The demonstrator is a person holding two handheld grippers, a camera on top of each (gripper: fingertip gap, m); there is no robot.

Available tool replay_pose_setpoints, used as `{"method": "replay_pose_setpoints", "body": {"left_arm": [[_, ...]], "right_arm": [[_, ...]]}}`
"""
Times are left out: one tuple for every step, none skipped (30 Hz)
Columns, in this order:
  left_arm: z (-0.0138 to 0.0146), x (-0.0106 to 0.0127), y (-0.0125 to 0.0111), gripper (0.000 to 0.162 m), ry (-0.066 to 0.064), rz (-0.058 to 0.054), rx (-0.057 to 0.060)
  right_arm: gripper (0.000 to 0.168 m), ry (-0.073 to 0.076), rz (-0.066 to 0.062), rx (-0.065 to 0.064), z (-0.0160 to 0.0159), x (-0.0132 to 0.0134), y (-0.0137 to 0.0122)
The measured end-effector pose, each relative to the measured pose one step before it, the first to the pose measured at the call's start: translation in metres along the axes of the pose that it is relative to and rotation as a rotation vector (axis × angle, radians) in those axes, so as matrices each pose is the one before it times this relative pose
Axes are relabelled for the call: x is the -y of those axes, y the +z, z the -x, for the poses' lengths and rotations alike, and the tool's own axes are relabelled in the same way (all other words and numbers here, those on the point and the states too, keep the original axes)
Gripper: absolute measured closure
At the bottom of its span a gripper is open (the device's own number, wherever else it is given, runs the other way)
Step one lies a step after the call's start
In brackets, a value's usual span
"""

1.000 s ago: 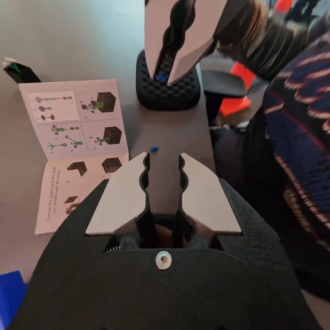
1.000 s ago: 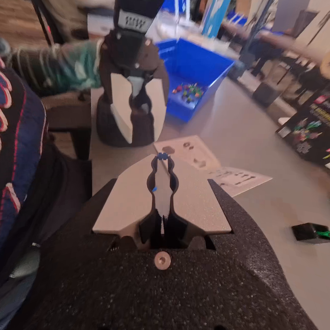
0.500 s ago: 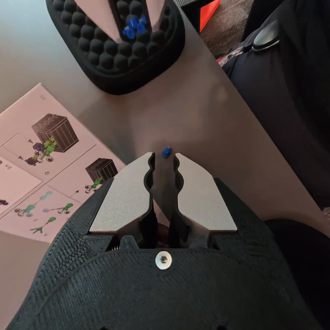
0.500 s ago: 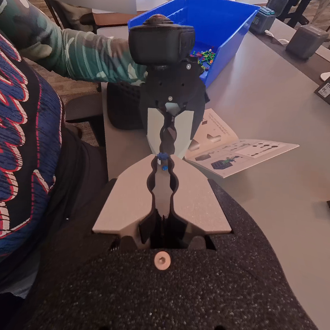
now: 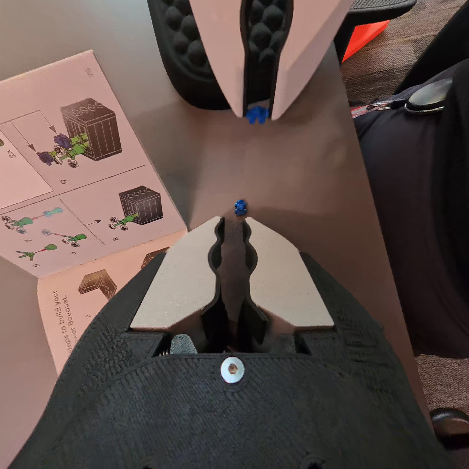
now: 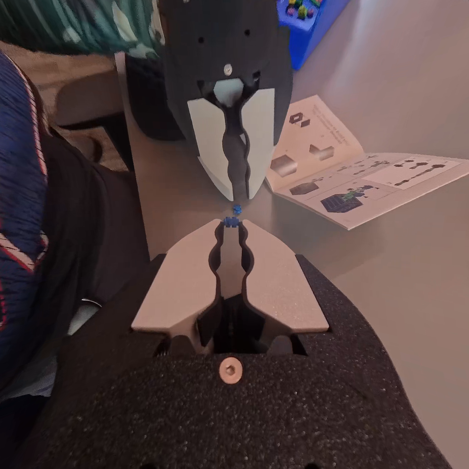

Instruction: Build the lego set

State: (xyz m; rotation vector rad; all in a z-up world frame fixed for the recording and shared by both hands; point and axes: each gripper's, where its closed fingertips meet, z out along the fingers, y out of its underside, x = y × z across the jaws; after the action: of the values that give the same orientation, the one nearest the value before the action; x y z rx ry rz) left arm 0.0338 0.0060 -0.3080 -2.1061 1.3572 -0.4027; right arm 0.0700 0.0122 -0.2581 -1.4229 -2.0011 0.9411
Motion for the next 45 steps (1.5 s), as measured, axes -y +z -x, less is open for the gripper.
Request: {"method": "replay_pose_setpoints", "body": {"left_arm": [[-0.00031,0.00019,0.00031,0.148,-0.0043,-0.0052,-0.0074],[-0.00019,-0.0001,-0.00008,0.149,0.0001,-0.0051,-0.0072],[-0.00085,-0.0002,-0.0002,0.149,0.0019,-0.0053,-0.0121],[-0.00167,-0.00034,-0.00021,0.149,0.0022,-0.0055,-0.0181],[-0.0015,-0.00021,-0.00009,0.151,0.0002,-0.0049,-0.0164],[-0.00084,-0.0001,-0.00007,0.152,-0.0024,-0.0032,-0.0104],[-0.00044,-0.00001,0.00006,0.152,-0.0014,-0.0017,-0.0067],[-0.00044,0.00023,0.00025,0.153,0.0015,-0.0021,-0.005],[0.00013,0.00024,0.00034,0.154,0.0015,-0.0032,-0.0008],[0.00062,0.00021,0.00004,0.154,-0.0009,-0.0036,0.0034],[0.00036,0.00002,0.00001,0.154,-0.0022,-0.0033,0.0025],[0.00011,-0.00007,-0.00005,0.154,-0.0013,-0.0029,0.0008],[-0.00027,-0.00003,-0.00013,0.154,0.0018,-0.0023,-0.0011],[-0.00083,-0.0001,-0.00004,0.154,0.0044,-0.0019,-0.0041],[-0.00081,0.00006,-0.00003,0.154,0.0038,-0.0018,-0.0041],[-0.00021,-0.00005,-0.00013,0.154,0.0011,-0.0019,-0.001],[0.0002,0.00006,-0.00006,0.154,-0.0008,-0.0025,0.0025],[0.00069,0.00039,-0.0004,0.153,-0.0013,-0.0046,0.0057],[0.00074,0.00078,-0.0009,0.154,-0.0011,-0.0083,0.0065],[0.00072,0.00124,-0.0011,0.154,-0.0014,-0.0124,0.006],[0.00079,0.00146,-0.00136,0.154,-0.0029,-0.0154,0.0056],[0.0007,0.00164,-0.00157,0.154,-0.0039,-0.0164,0.0048],[0.00053,0.00149,-0.00144,0.154,-0.0037,-0.0158,0.0026],[0.0002,0.00134,-0.00123,0.154,-0.0027,-0.0137,-0.0003],[-0.00007,0.00093,-0.001,0.154,-0.0021,-0.0099,-0.0021],[-0.0002,0.00033,-0.00041,0.153,-0.0022,-0.0046,-0.0029],[0.00013,-0.00023,-0.00006,0.153,-0.0027,0.0006,-0.0013],[0.00074,-0.00044,0.00021,0.153,-0.0039,0.0034,0.004],[0.00164,-0.00054,0.00034,0.153,-0.0052,0.0047,0.0099],[0.00144,-0.00052,0.00016,0.152,-0.0054,0.0041,0.0085],[0.00028,-0.00024,-0.00005,0.152,-0.0031,0.0008,0.0001],[-0.00052,0.00023,-0.00021,0.152,0.0,-0.0023,-0.0043],[-0.00042,0.00032,-0.00034,0.152,0.0011,-0.0036,-0.0041],[-0.0005,0.00034,-0.00035,0.152,0.0002,-0.004,-0.0036],[-0.00024,0.00033,-0.00038,0.152,-0.0011,-0.0041,-0.0036],[-0.0002,0.00024,-0.00045,0.152,-0.0025,-0.0037,-0.0035],[-0.00003,0.00013,-0.00038,0.152,-0.0039,-0.0029,-0.0028],[0.00004,0.00014,-0.00036,0.152,-0.0039,-0.0027,-0.003],[-0.00007,0.00019,-0.0001,0.152,-0.0025,-0.002,-0.0026],[-0.00006,0.00001,-0.00019,0.151,-0.0015,-0.0007,-0.0013],[0.00013,-0.00016,-0.00002,0.15,-0.0015,0.0002,-0.0002],[0.00037,0.00001,-0.00022,0.149,-0.0023,-0.0009,0.0015],[0.00092,0.00016,-0.00034,0.147,-0.0042,-0.0026,0.005],[0.00177,0.00001,-0.0009,0.144,-0.0075,-0.0034,0.0093],[0.00226,0.00009,-0.00115,0.143,-0.011,-0.0055,0.0098]], "right_arm": [[0.157,-0.0187,0.0228,-0.0021,0.00044,-0.00183,0.00408],[0.157,-0.0167,0.0161,0.0045,0.00137,-0.00069,0.00469],[0.157,-0.0082,0.0109,0.0072,0.00147,0.00001,0.00544],[0.157,-0.0023,0.0124,0.0085,0.00148,-0.00021,0.00584],[0.157,-0.0028,0.0145,0.0023,0.00043,-0.00066,0.0057],[0.157,-0.0062,0.0147,-0.0071,-0.00093,-0.00077,0.00502],[0.157,-0.0062,0.0183,-0.0109,-0.00173,-0.00169,0.00419],[0.157,-0.0044,0.0206,-0.0116,-0.00209,-0.00213,0.00352],[0.157,-0.0045,0.0187,-0.0104,-0.00186,-0.00197,0.00279],[0.157,-0.0043,0.015,-0.005,-0.00105,-0.00121,0.00243],[0.157,-0.0025,0.0091,0.001,0.00008,0.00019,0.00187],[0.157,-0.0002,0.0052,-0.0001,0.00007,0.00117,0.00147],[0.157,-0.0012,0.0067,0.0001,0.00014,0.00131,0.00122],[0.157,-0.0034,0.0102,-0.0012,-0.00018,0.00074,0.00111],[0.157,-0.005,0.0147,-0.0037,-0.00041,0.00013,0.00095],[0.157,-0.0065,0.0177,-0.0049,-0.00048,-0.00053,0.00082],[0.157,-0.008,0.0172,-0.0051,-0.00051,-0.00063,0.00064],[0.157,-0.0073,0.0163,-0.0034,-0.00009,-0.00083,0.00052],[0.157,-0.0056,0.0155,-0.0002,0.00028,-0.00079,0.00039],[0.157,-0.0041,0.0111,0.0004,0.00026,-0.00029,0.00017],[0.157,-0.002,0.005,-0.0003,0.00003,0.00055,0.00018],[0.157,0.0007,0.0047,0.0014,-0.00018,0.00054,0.00001],[0.157,0.0007,0.0072,0.0031,-0.00005,0.00009,0.00011],[0.157,-0.0033,0.0081,0.0016,-0.00017,-0.00011,0.00005],[0.157,-0.0058,0.0076,-0.0019,-0.00061,-0.00022,-0.00007],[0.157,-0.0053,0.0074,-0.0012,-0.0004,-0.00035,-0.00017],[0.157,-0.0037,0.0065,0.0021,0.00003,-0.00049,-0.00001],[0.157,-0.0015,0.0044,0.004,0.00015,-0.00033,0.00011],[0.157,-0.0009,0.002,0.001,-0.00018,-0.00029,0.00011],[0.157,-0.0004,-0.0008,-0.0006,-0.00041,0.00001,0.00016],[0.157,0.0003,-0.0017,0.0006,-0.00043,0.00018,0.00017],[0.157,0.0002,-0.0014,0.0021,-0.00008,0.00023,0.0003],[0.157,0.0,0.0014,0.0025,0.00012,-0.00013,0.00043],[0.157,-0.0019,0.0036,0.0025,0.00024,-0.00031,0.00053],[0.157,-0.0028,0.0035,0.0029,0.00044,-0.00025,0.00042],[0.157,-0.0021,0.0028,0.0032,0.00032,-0.00013,0.00028],[0.157,-0.0012,0.0009,0.0025,0.00022,0.00011,0.00019],[0.157,-0.0003,0.0007,0.0021,0.00003,0.0001,0.00009],[0.157,-0.0003,0.0015,0.0009,-0.0001,-0.00011,0.0002],[0.157,-0.0011,0.0005,0.0005,-0.0002,-0.00003,0.00036],[0.157,-0.0004,0.0002,0.0019,0.00007,-0.00001,0.00025],[0.157,0.0006,0.002,0.0031,0.00033,-0.00015,0.0004],[0.157,-0.0001,0.0045,0.0018,0.00034,-0.00052,0.00028],[0.157,-0.001,0.0006,0.0007,0.00018,0.00006,-0.0001],[0.157,0.0004,0.0028,0.0011,0.00009,-0.0002,-0.0001]]}}
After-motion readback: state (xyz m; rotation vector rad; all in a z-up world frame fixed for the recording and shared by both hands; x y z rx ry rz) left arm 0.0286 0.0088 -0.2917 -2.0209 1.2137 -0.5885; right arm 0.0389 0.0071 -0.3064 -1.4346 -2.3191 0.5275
